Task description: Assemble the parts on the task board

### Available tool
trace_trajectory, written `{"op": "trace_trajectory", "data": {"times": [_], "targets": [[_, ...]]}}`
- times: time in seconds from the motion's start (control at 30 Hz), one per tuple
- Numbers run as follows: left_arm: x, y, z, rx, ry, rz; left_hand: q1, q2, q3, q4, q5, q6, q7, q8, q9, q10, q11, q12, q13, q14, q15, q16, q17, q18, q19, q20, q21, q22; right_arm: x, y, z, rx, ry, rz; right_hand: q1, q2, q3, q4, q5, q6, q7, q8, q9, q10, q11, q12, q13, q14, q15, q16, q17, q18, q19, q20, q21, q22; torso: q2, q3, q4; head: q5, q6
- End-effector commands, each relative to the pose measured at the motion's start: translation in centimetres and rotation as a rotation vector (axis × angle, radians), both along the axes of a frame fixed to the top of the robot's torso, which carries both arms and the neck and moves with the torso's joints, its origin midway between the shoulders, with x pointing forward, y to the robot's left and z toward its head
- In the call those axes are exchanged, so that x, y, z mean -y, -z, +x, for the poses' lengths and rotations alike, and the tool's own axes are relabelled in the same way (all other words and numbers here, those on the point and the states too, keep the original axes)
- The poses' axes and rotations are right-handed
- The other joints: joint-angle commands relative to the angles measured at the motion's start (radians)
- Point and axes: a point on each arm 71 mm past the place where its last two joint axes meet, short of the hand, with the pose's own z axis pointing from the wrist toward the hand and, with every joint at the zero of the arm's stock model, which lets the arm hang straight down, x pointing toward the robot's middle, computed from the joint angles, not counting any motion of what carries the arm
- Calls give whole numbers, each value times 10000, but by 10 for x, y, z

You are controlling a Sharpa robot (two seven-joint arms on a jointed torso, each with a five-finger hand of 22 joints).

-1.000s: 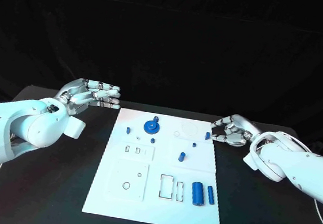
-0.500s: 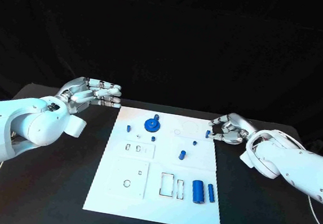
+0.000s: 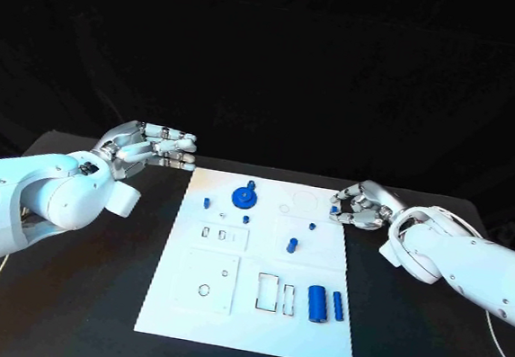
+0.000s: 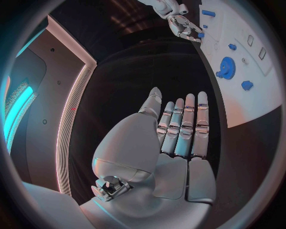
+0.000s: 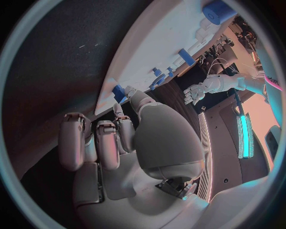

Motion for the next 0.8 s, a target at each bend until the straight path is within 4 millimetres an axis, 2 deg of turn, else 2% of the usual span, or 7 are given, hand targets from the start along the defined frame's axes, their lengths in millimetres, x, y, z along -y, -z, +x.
{"op": "trace_trajectory", "data": {"times": [0.03,0.3,0.47,0.8], "targets": [[3,-1,-1,30,189,-105,-71,20,-13,-61,5,-87,213,-48,-14,-13,20,-53,3,64,-6,-54,-13,145,49,0,-44,-17,0,2,1,-132,50,-117,-74,87,-34,39,72,174,-12,97,34,126,1,64,1108,1032,42,86,2541,-42,96,-2,61,185,10,1,-5,4,-11],[3,-1,-1,20,199,-104,-77,26,-12,-60,6,-89,214,-50,-15,-13,20,-53,4,76,-7,-60,-16,145,59,-2,-45,-20,0,2,1,-152,116,-160,-80,166,18,52,89,586,-92,328,125,228,-64,151,1190,1061,-5,160,2634,-75,176,-36,189,345,0,0,-1,-4,-43],[3,-1,-1,17,208,-106,-77,26,-12,-60,6,-89,214,-50,-15,-13,20,-53,4,76,-7,-60,-16,145,59,-2,-45,-20,-1,4,2,-207,86,-250,-81,172,22,53,91,619,-105,349,132,250,-75,170,1209,1061,-14,160,2634,-86,197,-44,230,393,5,11,2,9,-53],[3,-1,-1,5,206,-101,-77,26,-12,-60,6,-89,214,-50,-15,-13,20,-53,4,76,-7,-60,-16,145,59,-2,-45,-20,0,5,1,-227,121,-318,-115,130,-1,59,81,585,-100,334,124,218,-77,140,1176,1061,-21,160,2634,-81,191,-54,210,373,2,2,-6,11,-58]]}}
